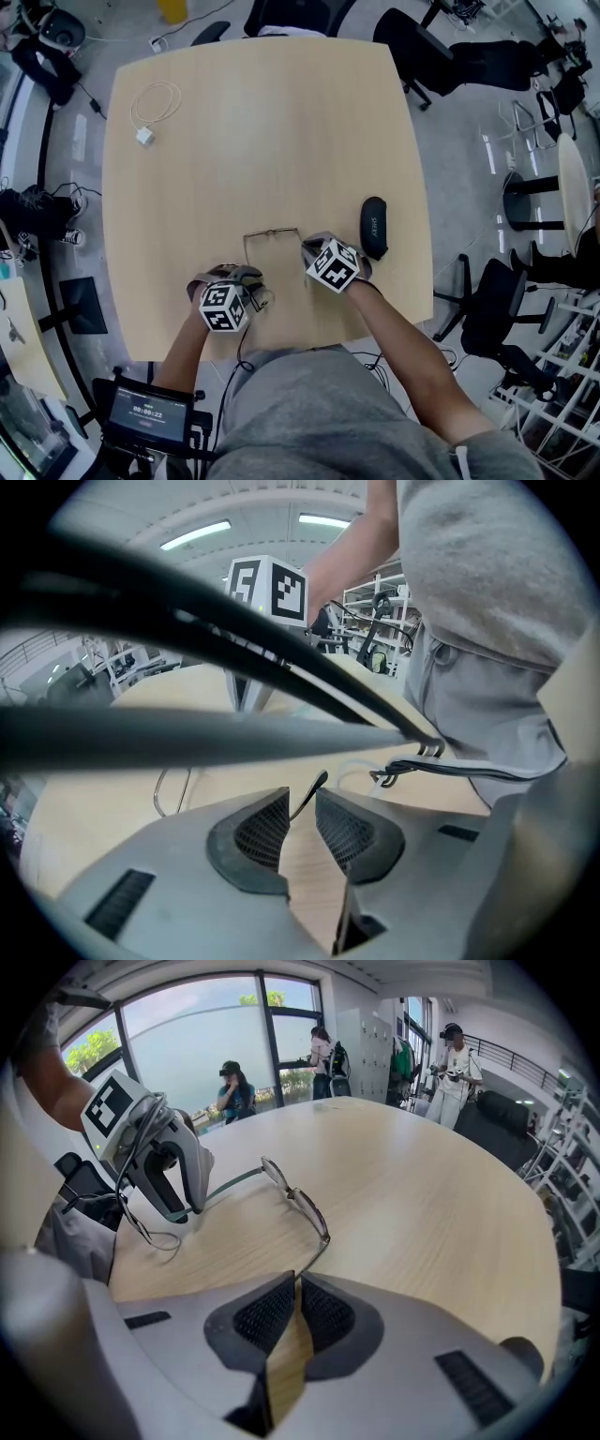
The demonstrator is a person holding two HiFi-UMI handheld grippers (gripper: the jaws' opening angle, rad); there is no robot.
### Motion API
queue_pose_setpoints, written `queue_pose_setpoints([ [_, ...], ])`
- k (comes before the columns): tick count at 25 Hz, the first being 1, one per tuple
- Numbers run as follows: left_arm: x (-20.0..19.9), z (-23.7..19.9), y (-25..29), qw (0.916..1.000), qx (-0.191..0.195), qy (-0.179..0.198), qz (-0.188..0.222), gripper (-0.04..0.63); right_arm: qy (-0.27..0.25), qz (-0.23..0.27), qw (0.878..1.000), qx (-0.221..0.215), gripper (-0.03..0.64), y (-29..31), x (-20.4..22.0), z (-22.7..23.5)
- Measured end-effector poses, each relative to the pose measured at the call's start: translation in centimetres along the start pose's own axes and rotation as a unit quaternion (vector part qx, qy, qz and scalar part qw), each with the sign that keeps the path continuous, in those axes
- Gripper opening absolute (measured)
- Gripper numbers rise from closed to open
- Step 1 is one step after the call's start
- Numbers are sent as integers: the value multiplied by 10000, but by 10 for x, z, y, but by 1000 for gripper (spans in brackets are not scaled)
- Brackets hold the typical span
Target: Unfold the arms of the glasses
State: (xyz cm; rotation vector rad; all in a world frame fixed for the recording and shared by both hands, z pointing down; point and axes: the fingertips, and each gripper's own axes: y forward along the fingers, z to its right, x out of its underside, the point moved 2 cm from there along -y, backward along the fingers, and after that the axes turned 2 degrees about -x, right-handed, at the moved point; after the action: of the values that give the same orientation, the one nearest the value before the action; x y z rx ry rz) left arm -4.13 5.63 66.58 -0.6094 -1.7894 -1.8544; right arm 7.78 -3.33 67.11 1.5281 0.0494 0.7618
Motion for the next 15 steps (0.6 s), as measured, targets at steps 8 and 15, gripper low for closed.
queue_pose_setpoints([
  [8, 7, 2, -5, 9997, -97, -190, -76, 66, 22, -72, 10000, 43, 26, 5, 6, 0],
  [15, 15, 0, -18, 9987, -278, -417, -6, 66, -38, -192, 9998, 82, 26, 2, 10, 0],
])
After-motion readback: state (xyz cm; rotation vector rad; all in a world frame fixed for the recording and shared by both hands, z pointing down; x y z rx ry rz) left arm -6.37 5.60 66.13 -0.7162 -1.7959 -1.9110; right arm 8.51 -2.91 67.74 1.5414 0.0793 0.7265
